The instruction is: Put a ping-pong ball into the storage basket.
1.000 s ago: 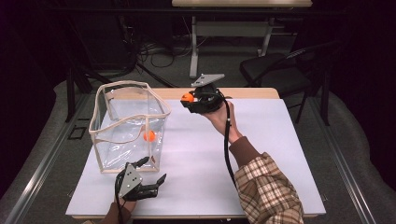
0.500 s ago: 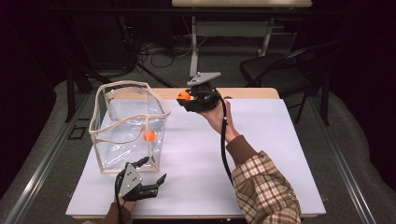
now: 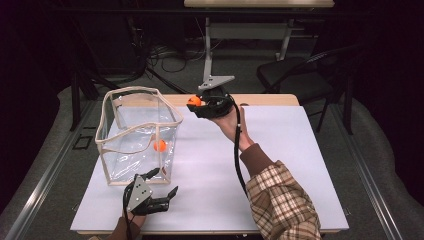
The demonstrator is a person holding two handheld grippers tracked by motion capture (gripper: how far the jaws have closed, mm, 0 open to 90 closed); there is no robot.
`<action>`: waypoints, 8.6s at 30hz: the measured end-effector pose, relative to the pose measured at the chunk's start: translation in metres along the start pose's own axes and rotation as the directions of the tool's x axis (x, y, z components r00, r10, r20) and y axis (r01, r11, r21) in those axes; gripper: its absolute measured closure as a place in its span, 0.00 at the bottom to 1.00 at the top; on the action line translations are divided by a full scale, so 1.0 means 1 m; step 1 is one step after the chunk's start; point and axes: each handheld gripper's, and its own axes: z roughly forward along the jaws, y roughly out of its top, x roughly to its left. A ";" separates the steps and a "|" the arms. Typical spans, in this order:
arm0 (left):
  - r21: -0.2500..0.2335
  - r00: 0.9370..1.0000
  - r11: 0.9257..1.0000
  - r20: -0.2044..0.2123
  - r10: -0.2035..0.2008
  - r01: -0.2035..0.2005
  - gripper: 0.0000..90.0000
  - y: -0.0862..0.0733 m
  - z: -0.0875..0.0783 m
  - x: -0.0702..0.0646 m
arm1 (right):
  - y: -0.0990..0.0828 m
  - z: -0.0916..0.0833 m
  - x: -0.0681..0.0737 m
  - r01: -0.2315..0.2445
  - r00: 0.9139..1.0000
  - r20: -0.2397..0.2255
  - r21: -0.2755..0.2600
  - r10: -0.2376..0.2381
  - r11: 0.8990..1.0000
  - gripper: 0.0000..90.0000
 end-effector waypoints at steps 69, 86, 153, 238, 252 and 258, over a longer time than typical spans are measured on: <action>-0.005 1.000 1.000 0.003 -0.006 0.006 0.17 0.000 0.001 0.001 | 0.034 0.045 0.034 0.012 0.997 -0.075 -0.004 -0.012 1.000 0.57; -0.007 1.000 1.000 0.002 -0.006 0.006 0.17 0.000 -0.001 0.001 | 0.033 0.056 0.037 -0.020 0.995 -0.098 0.027 0.022 0.999 0.30; 0.005 1.000 1.000 -0.006 -0.003 0.003 0.17 0.000 0.000 0.000 | -0.091 -0.055 -0.001 -0.064 0.998 -0.009 0.084 0.065 0.994 0.01; 0.007 1.000 1.000 -0.012 -0.004 0.004 0.17 0.000 0.000 0.000 | -0.217 -0.120 0.021 -0.145 0.984 0.124 0.123 0.130 0.982 0.00; 0.008 1.000 1.000 -0.009 -0.011 0.011 0.17 -0.001 0.001 0.000 | -0.240 -0.134 0.030 -0.146 0.980 0.149 0.107 0.129 0.984 0.00; 0.012 1.000 1.000 -0.011 -0.011 0.011 0.17 -0.001 0.001 0.001 | -0.245 -0.137 0.034 -0.136 0.981 0.151 0.096 0.120 0.986 0.00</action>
